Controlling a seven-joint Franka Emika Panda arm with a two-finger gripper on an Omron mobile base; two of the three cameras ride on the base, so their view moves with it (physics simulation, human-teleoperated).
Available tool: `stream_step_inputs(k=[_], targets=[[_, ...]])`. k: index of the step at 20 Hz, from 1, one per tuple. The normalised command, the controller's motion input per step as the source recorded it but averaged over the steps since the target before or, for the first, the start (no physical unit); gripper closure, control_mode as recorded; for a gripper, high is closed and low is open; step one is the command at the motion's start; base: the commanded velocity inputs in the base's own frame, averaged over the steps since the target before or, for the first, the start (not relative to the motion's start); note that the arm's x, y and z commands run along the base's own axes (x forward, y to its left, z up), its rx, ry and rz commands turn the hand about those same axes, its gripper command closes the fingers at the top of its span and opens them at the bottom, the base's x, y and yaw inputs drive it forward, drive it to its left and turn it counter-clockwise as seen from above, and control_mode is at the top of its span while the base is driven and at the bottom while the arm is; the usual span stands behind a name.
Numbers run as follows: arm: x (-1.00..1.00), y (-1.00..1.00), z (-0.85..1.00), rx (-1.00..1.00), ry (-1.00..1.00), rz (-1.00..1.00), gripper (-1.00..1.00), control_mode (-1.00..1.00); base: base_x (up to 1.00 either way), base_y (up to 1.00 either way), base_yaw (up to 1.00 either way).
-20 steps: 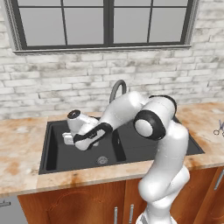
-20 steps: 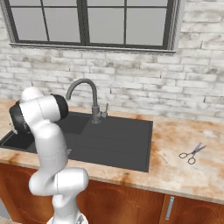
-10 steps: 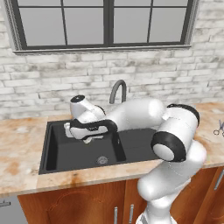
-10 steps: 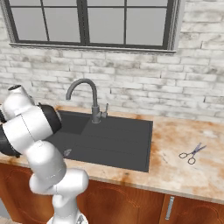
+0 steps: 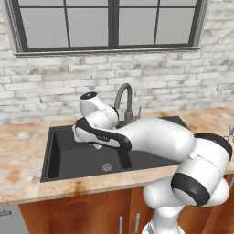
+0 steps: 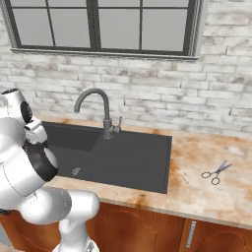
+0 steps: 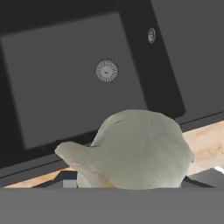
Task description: Turn on the sink faucet. Then move the garlic from the counter to the sink. Turn off the sink. Move the vegetable from the sink to the pot next to the stove. Finally move the pot to the front right burner.
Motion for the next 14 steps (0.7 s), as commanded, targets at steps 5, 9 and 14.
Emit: stream_step_inputs(k=[5,9,14], targets=[[-0.07,0.01,0.0,0.0,0.0,0.0,1.0,-1.0,0.0,0.0,0.0],[0.0,0.0,0.0,0.0,0.0,0.0,1.0,-1.0,0.0,0.0,0.0],[-0.08,-0.02,0.0,0.0,-0.01,0.0,1.0,1.0,-0.15,-0.02,-0.09]])
